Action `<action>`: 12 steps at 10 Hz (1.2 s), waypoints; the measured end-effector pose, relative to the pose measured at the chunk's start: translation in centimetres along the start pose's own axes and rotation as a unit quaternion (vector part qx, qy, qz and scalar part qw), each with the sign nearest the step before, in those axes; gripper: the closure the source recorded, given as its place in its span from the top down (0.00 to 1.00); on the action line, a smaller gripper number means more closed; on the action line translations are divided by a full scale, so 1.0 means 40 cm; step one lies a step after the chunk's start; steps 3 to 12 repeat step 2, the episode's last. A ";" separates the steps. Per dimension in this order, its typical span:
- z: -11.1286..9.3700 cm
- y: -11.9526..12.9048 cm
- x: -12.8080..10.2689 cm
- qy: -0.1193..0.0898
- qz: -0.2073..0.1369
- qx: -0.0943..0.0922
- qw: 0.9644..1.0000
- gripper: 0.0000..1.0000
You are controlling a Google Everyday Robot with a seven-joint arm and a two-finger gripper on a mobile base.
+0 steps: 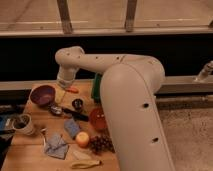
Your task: Place brush in table surface
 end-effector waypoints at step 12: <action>0.005 0.007 -0.006 0.000 -0.002 -0.002 1.000 0.69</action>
